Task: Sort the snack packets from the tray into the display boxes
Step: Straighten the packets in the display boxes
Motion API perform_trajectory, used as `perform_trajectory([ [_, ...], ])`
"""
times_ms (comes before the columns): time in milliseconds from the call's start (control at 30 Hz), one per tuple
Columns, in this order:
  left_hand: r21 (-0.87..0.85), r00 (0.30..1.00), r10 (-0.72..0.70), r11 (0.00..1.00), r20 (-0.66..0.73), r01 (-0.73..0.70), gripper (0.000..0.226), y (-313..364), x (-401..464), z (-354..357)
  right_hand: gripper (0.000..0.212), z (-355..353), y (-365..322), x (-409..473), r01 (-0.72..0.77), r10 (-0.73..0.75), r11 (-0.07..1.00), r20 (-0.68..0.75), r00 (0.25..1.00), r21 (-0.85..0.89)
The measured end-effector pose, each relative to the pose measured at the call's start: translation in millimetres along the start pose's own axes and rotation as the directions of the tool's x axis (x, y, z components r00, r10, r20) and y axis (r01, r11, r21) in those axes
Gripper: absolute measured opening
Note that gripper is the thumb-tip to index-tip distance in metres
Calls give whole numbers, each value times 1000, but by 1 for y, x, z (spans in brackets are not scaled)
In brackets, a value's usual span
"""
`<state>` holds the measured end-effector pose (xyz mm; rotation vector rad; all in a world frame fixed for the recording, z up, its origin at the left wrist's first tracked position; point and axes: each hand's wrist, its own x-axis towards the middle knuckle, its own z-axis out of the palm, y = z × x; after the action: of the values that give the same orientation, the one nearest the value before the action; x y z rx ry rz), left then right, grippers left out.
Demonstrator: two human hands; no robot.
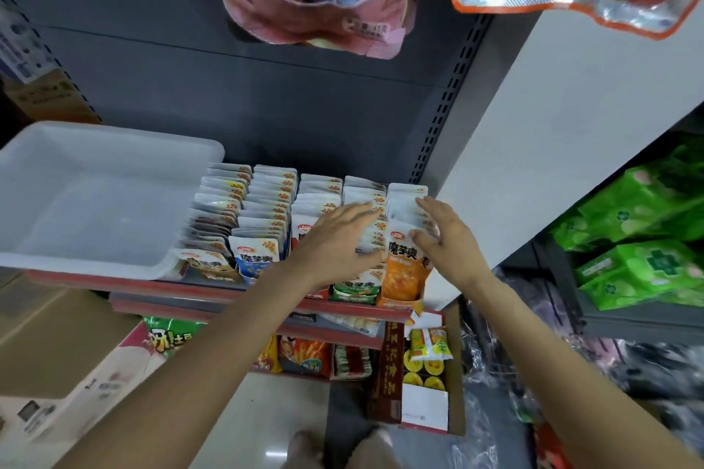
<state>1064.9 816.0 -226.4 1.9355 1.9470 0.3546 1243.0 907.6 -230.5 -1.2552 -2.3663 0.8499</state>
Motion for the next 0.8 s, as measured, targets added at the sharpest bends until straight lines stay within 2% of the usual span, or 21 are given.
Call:
perform_trajectory([
  [133, 0, 998, -21, 1000, -59, 21, 57, 14, 14, 1, 83, -10, 26, 18, -98, 103, 994, 157, 982, -41],
  [233, 25, 993, -57, 998, -105, 59, 57, 24, 29, 7, 90, -9, 37, 30, -90, 82, 995, 221, 972, 28],
  [300, 33, 986, -104, 994, -134, 109, 59, 34, 39, 12, 86, -7, 41, 34, -87, 57, 986, 204, 977, 142],
  [400, 62, 980, -133, 988, -151, 144, 61, 47, 57, 21, 75, 0, 45, 33, -28, 13, 992, 120, 993, 120],
  [467, 114, 986, -121, 984, -112, 133, 63, 53, 67, 28, 65, 6, 49, 29, 5, -9, 991, 31, 999, 132],
  [567, 196, 992, -117, 973, -51, 125, 70, 52, 73, 33, 59, 10, 49, 22, -10, 15, 974, -22, 1000, 228],
  [667, 217, 991, -118, 967, -66, 130, 75, 48, 74, 35, 55, 8, 51, 22, 61, -58, 960, -20, 998, 273],
  [800, 272, 994, -78, 957, -80, 97, 68, 45, 72, 31, 50, -5, 57, 28, 74, -113, 942, 99, 989, 328],
])
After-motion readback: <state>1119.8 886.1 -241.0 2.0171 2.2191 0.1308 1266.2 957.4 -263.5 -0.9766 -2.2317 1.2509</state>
